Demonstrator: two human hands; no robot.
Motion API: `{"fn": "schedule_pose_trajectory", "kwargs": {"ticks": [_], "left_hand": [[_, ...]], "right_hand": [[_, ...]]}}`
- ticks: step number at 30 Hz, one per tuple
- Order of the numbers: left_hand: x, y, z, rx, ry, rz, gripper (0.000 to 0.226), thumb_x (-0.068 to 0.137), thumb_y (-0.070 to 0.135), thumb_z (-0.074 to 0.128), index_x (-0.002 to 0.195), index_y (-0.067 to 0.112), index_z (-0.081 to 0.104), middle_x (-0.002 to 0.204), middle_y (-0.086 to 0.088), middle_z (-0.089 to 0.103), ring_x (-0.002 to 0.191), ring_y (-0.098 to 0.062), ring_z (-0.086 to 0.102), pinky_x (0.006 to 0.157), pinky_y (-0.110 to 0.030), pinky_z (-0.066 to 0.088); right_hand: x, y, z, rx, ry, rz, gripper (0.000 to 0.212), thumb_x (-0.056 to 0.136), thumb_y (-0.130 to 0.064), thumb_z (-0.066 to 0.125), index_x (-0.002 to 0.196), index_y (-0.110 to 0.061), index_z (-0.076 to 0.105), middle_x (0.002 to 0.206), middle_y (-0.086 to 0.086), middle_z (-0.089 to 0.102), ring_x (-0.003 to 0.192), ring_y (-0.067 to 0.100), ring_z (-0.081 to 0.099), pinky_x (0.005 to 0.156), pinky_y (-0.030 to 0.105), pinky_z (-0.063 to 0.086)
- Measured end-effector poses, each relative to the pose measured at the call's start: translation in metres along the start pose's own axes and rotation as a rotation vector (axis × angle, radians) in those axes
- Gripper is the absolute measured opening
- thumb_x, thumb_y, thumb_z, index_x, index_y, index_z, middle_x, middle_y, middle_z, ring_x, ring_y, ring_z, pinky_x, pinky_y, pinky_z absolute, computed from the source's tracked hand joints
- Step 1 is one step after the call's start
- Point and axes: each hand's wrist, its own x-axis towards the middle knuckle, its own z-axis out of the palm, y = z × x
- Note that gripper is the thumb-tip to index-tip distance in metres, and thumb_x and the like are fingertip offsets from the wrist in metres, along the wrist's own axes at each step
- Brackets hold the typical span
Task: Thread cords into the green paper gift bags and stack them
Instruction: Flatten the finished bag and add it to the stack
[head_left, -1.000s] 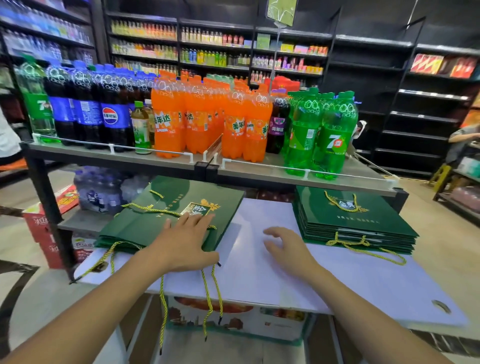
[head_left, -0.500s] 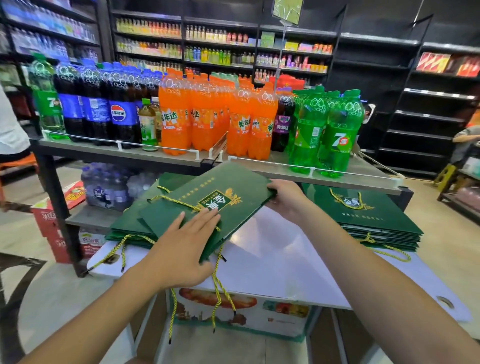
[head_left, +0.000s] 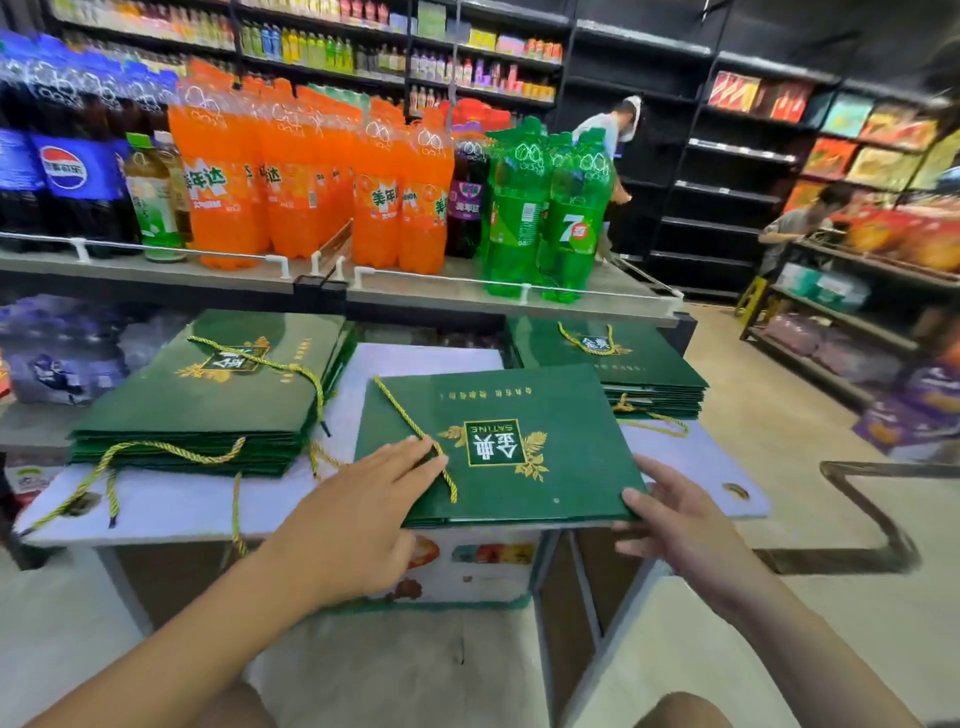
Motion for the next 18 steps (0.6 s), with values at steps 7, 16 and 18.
{"fn": "schedule_pose_trajectory", "kwargs": {"ticks": [7,16,18], "left_hand": [[0.0,0.015,0.011,-0.118,-0.131,-0.035,0.085,0.079,0.032,0.032,0.163,0.031,0.017,0.169,0.014,0.01,0.156,-0.003,0.011,0.108,-0.006,-0.009],[0.023,0.009,-0.005,-0.111,-0.187,-0.073,0.077,0.087,0.062,0.041,0.159,0.044,0.023,0.151,0.013,0.046,0.134,-0.008,0.042,0.103,-0.028,0.038],[0.036,0.013,-0.005,-0.144,-0.144,-0.125,0.063,0.1,0.055,0.044,0.158,0.041,0.024,0.121,0.009,0.057,0.112,-0.013,0.049,0.092,-0.033,0.042]], "right_hand": [[-0.013,0.04,-0.014,-0.199,0.077,0.056,0.044,0.099,-0.015,0.067,0.141,-0.02,0.054,0.068,-0.004,0.064,0.061,0.018,0.066,0.052,0.035,0.055],[0.017,0.047,-0.012,-1.1,0.141,-0.499,0.063,0.091,-0.075,0.045,0.14,-0.037,0.06,0.12,-0.006,0.056,0.117,0.017,0.052,0.093,0.038,0.048],[0.024,0.048,-0.004,-1.101,-0.022,-0.548,0.065,0.09,-0.076,0.048,0.139,-0.036,0.062,0.139,-0.007,0.055,0.131,0.014,0.047,0.107,0.04,0.043]]}}
